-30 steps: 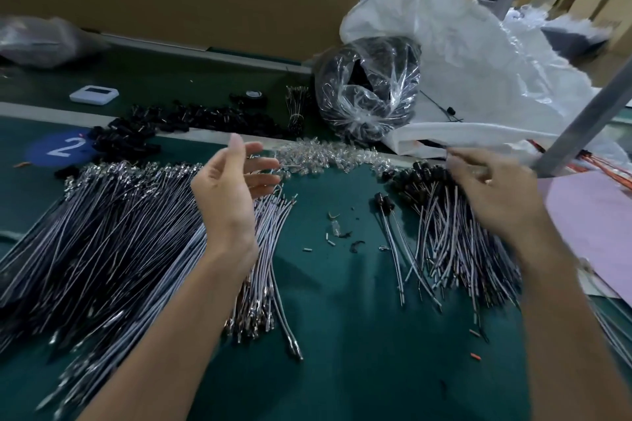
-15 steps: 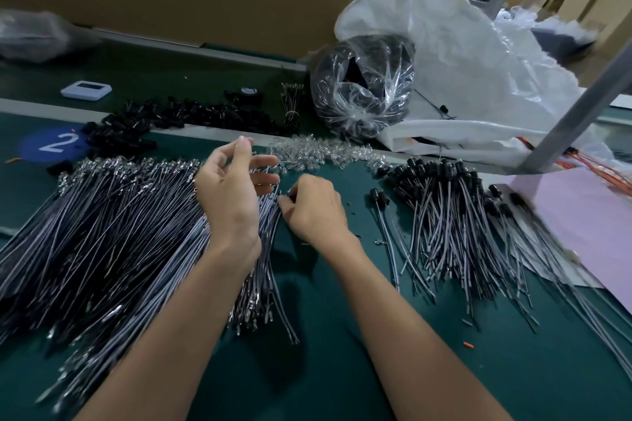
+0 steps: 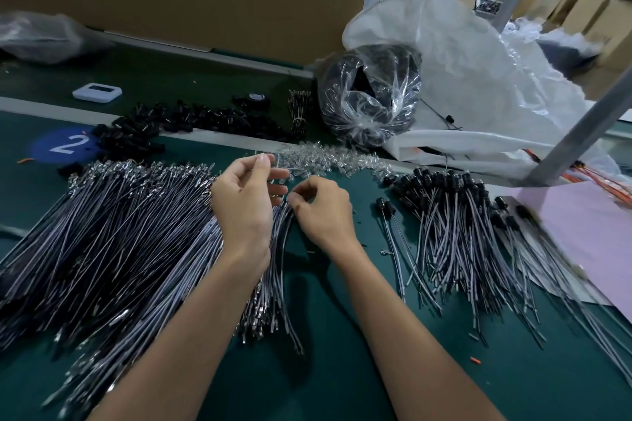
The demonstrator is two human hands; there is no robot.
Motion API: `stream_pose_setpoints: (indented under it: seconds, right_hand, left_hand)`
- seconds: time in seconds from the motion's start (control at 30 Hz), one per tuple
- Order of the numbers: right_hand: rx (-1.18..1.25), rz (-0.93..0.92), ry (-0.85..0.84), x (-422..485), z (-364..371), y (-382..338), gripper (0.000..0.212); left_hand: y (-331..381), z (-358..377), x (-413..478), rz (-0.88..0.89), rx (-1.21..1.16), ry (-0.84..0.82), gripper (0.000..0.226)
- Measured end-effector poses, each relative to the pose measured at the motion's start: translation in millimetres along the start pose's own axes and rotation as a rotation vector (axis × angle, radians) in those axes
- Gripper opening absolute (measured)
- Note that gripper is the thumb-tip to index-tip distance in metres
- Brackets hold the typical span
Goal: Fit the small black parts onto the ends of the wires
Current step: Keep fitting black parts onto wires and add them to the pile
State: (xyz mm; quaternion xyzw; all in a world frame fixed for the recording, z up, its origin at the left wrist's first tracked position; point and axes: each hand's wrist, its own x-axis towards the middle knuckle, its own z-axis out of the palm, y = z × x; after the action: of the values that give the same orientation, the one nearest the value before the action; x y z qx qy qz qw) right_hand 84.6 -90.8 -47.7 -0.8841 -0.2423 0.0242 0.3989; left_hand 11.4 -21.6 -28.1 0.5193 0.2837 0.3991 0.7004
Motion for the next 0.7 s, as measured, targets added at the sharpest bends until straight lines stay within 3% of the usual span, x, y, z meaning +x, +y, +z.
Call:
stream_pose_setpoints:
  seconds: [0.13, 0.33, 0.43, 0.57, 0.7]
  right_hand:
    - [0.399, -0.040, 0.101, -1.2, -13.5, -4.7, 0.013]
    - [0.644, -0.103, 0.161, -10.6, -34.2, -10.2, 0.015]
    - [0.761, -0.002, 0.066, -14.5, -46.1, -13.4, 0.017]
    - [0.917, 0.186, -0.194, -14.2, -64.8, -14.1, 0.029]
    - [0.956, 0.184, -0.283, -17.7, -75.9, -11.2, 0.025]
  left_hand:
    - [-4.4, 2.4, -2.0, 0.043, 0.102, -0.073, 0.014]
    - [-5.7, 6.4, -8.3, 0.118, 0.141, -0.305, 0.017]
    - [-6.0, 6.9, -10.5, 0.180, 0.137, -0.349, 0.019]
    - [-5.4, 7.2, -11.4, 0.263, 0.169, -0.405, 0.026]
    - [-5.3, 8.3, -12.6, 0.299, 0.191, -0.443, 0.024]
